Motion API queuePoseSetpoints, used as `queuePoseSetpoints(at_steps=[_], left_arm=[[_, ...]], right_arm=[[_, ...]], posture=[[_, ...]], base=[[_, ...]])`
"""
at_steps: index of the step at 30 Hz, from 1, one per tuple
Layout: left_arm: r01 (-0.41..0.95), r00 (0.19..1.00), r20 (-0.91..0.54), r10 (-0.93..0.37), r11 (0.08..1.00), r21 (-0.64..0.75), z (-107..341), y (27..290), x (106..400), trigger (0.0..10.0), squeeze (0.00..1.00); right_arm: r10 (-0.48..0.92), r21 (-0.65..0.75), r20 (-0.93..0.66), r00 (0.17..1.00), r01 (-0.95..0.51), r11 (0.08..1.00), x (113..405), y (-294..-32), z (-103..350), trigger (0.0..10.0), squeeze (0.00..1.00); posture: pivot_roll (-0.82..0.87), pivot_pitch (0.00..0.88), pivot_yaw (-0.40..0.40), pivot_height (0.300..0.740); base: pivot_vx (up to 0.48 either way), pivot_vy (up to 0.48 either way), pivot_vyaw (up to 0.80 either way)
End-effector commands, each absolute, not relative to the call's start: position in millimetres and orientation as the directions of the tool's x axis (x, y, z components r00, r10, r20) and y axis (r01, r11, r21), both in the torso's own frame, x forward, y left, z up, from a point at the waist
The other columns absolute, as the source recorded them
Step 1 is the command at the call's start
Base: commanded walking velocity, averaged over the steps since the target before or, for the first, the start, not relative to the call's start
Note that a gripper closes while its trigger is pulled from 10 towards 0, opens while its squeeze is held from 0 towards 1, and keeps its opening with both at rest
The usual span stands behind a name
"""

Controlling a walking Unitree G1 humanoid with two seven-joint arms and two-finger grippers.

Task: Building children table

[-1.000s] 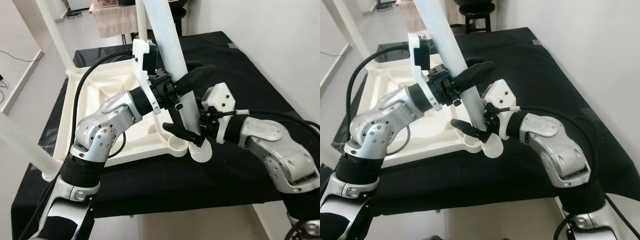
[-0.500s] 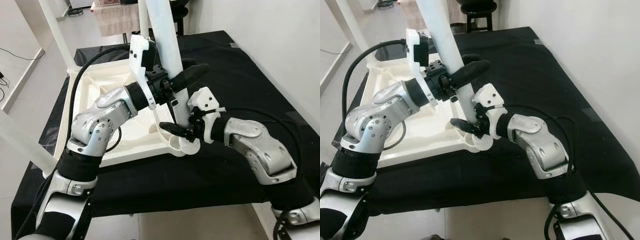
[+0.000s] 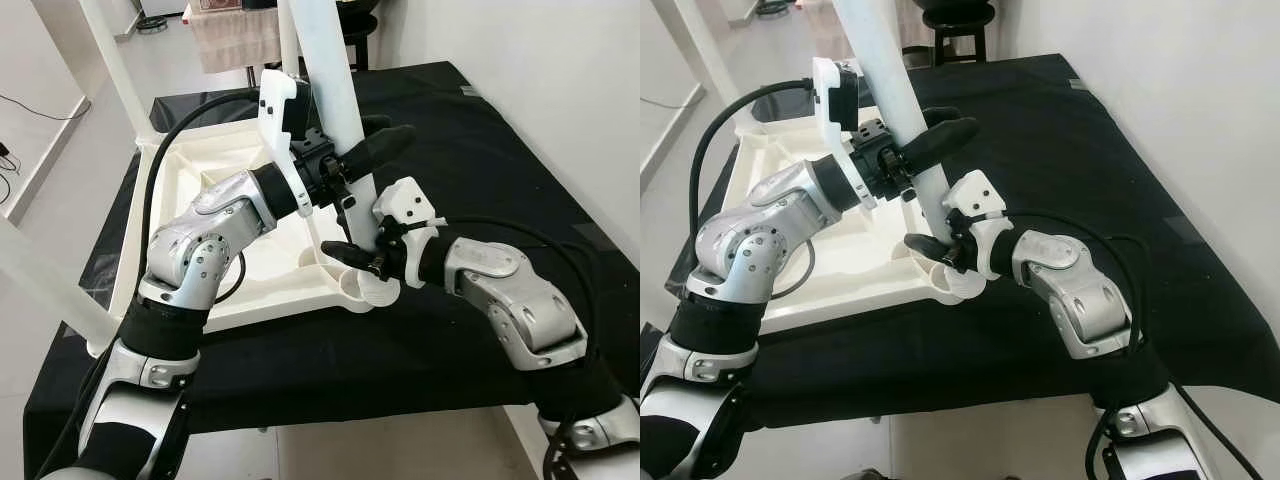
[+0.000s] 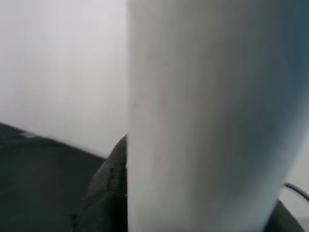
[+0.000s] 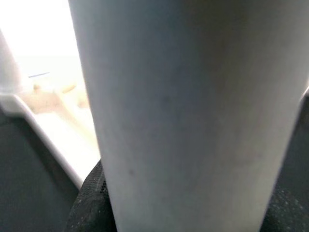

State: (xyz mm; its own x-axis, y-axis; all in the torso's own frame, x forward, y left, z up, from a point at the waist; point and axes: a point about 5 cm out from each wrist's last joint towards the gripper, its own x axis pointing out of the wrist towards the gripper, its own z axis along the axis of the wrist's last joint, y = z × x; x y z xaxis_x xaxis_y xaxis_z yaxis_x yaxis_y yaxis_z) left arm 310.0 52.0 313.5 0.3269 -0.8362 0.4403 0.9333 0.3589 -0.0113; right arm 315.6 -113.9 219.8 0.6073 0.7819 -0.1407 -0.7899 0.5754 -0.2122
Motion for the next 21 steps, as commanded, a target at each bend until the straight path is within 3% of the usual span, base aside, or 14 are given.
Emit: queuePoseSetpoints(at_steps=[1,12,16,21], left_arm=[[0.975,0.128,0.564,-0.816,0.207,0.078,341.4,32.4,287.5,10.0,1.0],[0.966,0.206,0.674,-0.709,0.256,-0.026,351.4,64.2,293.8,10.0,1.0],[0.943,0.278,0.715,-0.642,0.325,-0.075,352.0,92.2,296.1,10.0,1.0],[0.925,0.313,0.716,-0.624,0.371,-0.081,351.1,102.5,296.9,10.0,1.0]], right_arm=[[0.783,-0.155,-0.148,0.605,-0.796,0.586,318.0,-104.0,210.0,0.0,0.0],[0.707,-0.111,0.062,0.704,-0.699,0.706,332.1,-121.4,241.6,0.0,0.0],[0.624,-0.089,0.151,0.767,-0.618,0.781,340.5,-136.4,252.4,0.0,0.0],[0.585,-0.081,0.176,0.792,-0.581,0.81,343.4,-143.3,255.4,0.0,0.0]], posture=[[-0.02,0.1,0.022,0.74],[-0.04,0.105,0.025,0.74],[-0.04,0.107,0.028,0.74],[-0.04,0.108,0.025,0.74]], base=[[0.0,0.0,0.0],[0.0,0.0,0.0],[0.0,0.0,0.0],[0.0,0.0,0.0]])
